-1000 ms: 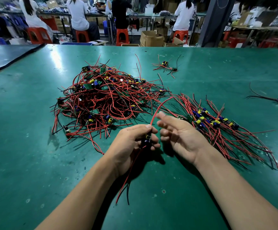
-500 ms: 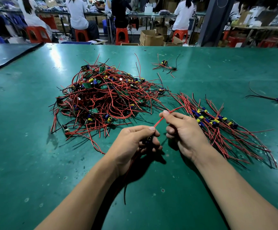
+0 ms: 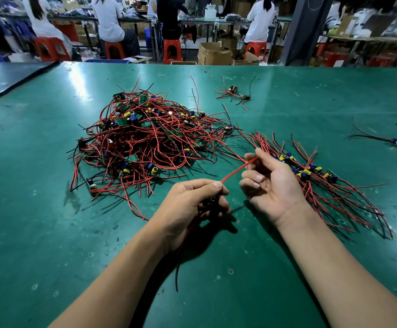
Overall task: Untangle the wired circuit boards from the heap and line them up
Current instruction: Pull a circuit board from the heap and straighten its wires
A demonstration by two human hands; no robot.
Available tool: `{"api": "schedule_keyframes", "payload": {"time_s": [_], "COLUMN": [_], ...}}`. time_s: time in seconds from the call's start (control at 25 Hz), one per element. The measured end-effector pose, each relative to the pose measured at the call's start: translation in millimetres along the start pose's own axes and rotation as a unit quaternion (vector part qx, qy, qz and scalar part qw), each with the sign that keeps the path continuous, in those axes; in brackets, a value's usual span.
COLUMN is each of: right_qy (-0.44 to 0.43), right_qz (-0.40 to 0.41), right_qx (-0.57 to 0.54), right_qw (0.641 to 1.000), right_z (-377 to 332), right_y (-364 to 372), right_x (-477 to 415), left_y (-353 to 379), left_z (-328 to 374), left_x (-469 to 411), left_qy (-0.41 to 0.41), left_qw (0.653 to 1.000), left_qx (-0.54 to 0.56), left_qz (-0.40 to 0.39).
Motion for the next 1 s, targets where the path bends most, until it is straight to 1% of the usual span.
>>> {"api": "schedule_keyframes", "payload": {"time_s": [0.12, 0.36, 0.6, 0.72, 0.8, 0.84, 0.88, 1.0], "right_qy": [0.007, -0.007, 0.036, 0.029, 0.023, 0.022, 0.02, 0.006], "right_qz": [-0.003, 0.008, 0.002, -0.014, -0.05, -0.078, -0.11, -0.196], "right_qx": [-0.011, 0.149, 0.234, 0.338, 0.383, 0.394, 0.411, 0.485], "right_qw": [1.0, 0.989, 0.972, 0.941, 0.922, 0.916, 0.905, 0.852], "right_z": [0, -2, 8, 12, 18, 22, 25, 34], "right_y": [0, -5, -10, -8, -2, 1, 6, 18], "right_x": [-1, -1, -3, -2, 1, 2, 5, 12], "left_y": [-1, -5, -5, -9, -9, -9, -10, -15], "left_z": [0, 1, -1, 3, 9, 14, 18, 27], "left_x": [0, 1, -3, -3, 0, 2, 3, 6], "left_qy": [0.001, 0.001, 0.001, -0.007, 0.015, 0.035, 0.059, 0.113], "left_qw": [1.0, 1.0, 0.999, 0.999, 0.998, 0.998, 0.997, 0.993], "left_qx": [-0.004, 0.013, 0.032, 0.032, 0.034, 0.032, 0.025, 0.02], "left_qz": [0.003, 0.028, 0.02, -0.002, -0.043, -0.048, -0.036, 0.037]}}
Point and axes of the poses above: each hand's wrist, its own x-axis away from the middle knuckle, its own y-axis out of the palm, z = x × y, the point moved 5 cm from there along -x, towards the middle knuckle, and after that the axes turned 15 degrees about -z, right-handed, at the moved point
